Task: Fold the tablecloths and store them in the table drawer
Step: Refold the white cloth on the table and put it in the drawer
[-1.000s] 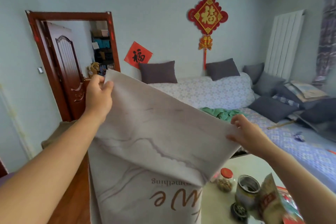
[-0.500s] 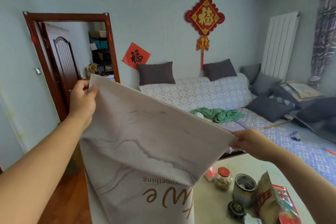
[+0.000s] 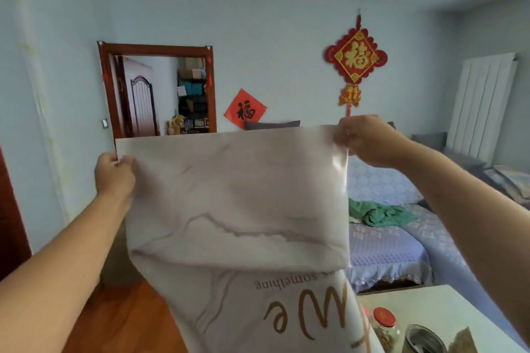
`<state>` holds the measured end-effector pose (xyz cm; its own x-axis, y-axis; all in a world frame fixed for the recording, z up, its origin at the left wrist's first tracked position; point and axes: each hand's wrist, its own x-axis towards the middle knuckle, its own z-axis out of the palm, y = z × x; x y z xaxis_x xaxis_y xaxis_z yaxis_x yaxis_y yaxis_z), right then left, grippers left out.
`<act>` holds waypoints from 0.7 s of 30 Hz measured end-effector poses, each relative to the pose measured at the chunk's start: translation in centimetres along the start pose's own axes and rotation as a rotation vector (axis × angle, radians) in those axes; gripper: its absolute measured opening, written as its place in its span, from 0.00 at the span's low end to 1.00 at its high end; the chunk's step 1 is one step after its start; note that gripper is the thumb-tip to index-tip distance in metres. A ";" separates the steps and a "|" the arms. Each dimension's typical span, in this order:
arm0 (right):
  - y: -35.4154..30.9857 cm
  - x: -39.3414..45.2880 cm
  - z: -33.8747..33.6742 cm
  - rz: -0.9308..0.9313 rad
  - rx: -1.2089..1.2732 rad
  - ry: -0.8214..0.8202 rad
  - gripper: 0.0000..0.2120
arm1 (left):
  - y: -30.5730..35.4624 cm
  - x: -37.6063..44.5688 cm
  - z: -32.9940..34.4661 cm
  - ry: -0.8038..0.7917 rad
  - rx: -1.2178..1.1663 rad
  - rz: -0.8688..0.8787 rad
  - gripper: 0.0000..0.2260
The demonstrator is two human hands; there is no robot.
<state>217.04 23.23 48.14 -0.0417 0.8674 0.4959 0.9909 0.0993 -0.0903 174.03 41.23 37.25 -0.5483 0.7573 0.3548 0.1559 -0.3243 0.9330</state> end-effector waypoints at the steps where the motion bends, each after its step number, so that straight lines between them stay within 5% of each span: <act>1: -0.7 0.4 -0.3 -0.013 -0.023 -0.077 0.13 | -0.4 0.2 -0.1 -0.024 0.011 -0.013 0.05; 6: -1.5 2.4 -1.8 0.008 -0.031 0.094 0.07 | -1.0 1.6 -0.5 0.000 -0.011 -0.046 0.05; 9: -2.8 2.3 -1.2 -0.021 -0.141 -0.103 0.10 | -1.6 1.8 -0.2 0.004 -0.001 -0.055 0.05; 13: -2.1 2.6 -1.5 0.057 -0.055 0.081 0.07 | -1.1 2.7 0.1 0.028 -0.039 -0.001 0.05; 16: -3.2 2.3 -1.1 0.023 -0.075 -0.067 0.11 | -0.9 3.5 -0.2 0.009 0.064 -0.071 0.06; 18: -4.3 2.4 -1.3 0.029 -0.070 0.004 0.13 | -0.9 3.4 -0.3 0.055 0.228 -0.135 0.12; 20: -5.6 2.8 -1.2 -0.022 -0.024 0.055 0.09 | 1.2 1.3 0.4 0.148 0.414 0.039 0.19; 21: -6.9 3.0 -1.3 -0.059 -0.015 0.045 0.07 | 3.1 -0.4 1.0 0.148 0.395 0.268 0.21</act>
<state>210.24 24.52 51.33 -0.0950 0.8371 0.5387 0.9887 0.1423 -0.0467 175.53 40.47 40.08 -0.5524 0.5791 0.5996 0.5911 -0.2351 0.7716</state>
